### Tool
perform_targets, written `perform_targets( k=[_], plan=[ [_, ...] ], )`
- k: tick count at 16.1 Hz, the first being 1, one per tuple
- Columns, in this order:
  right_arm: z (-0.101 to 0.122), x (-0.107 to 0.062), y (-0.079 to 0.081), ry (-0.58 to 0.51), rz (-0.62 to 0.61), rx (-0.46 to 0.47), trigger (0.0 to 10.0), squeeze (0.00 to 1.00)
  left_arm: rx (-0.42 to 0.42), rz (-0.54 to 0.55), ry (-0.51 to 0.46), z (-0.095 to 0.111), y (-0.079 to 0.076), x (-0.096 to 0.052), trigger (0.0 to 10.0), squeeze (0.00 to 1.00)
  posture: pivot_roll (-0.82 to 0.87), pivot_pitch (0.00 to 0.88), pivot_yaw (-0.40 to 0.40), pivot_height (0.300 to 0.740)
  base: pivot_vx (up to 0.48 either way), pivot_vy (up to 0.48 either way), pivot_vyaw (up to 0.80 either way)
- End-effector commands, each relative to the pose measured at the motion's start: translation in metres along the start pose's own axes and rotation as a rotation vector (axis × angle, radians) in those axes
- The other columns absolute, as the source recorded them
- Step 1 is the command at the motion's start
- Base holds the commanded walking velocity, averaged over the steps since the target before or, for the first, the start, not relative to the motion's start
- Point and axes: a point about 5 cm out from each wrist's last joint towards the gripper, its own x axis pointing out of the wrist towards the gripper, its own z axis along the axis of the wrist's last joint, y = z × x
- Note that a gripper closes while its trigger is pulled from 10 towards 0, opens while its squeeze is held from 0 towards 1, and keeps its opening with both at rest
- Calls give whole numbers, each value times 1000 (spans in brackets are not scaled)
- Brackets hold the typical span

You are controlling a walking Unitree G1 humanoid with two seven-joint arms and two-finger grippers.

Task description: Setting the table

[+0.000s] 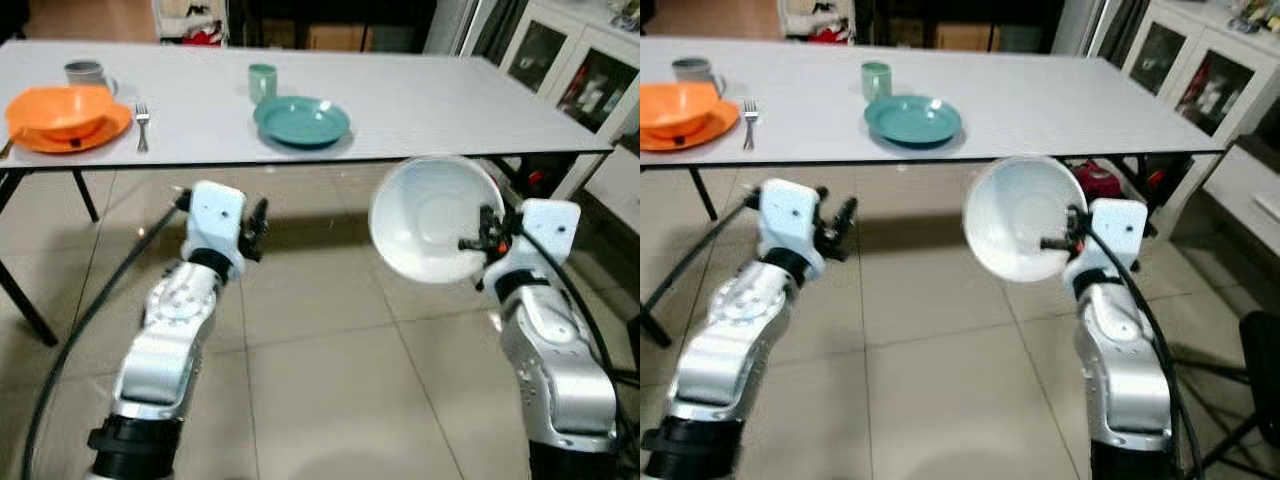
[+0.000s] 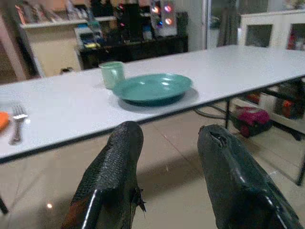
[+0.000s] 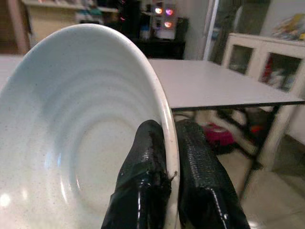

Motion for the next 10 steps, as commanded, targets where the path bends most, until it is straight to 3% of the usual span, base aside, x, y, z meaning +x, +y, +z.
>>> perform_targets(
  k=[1, 3, 5, 9, 10],
  plan=[
    [13, 1, 5, -57, 42, 36, 10000, 0, 6, 11, -5, 2, 3, 0, 10000, 0, 80, 0, -91, 740, 345, 0, 0],
    [14, 1, 4, -63, 48, 53, 10000, 0, 6, 12, -9, 3, 4, -1, 10000, 0, 81, 0, -91, 740, 347, 0, 0],
    [15, 1, 4, -70, 56, 10, 10000, 0, 5, 11, -17, 4, 5, -1, 10000, 0, 82, 0, -92, 740, 356, 0, 0],
    [14, 0, 2, -59, 46, 10, 10000, 0, 0, 4, -29, 6, 6, -2, 10000, 0, 84, 0, -93, 740, 364, 0, 742],
    [13, -1, -1, -68, 23, 44, 10000, 0, 0, 1, -28, 5, 5, -3, 10000, 0, 85, 0, -92, 740, 364, 0, 0]
  ],
)
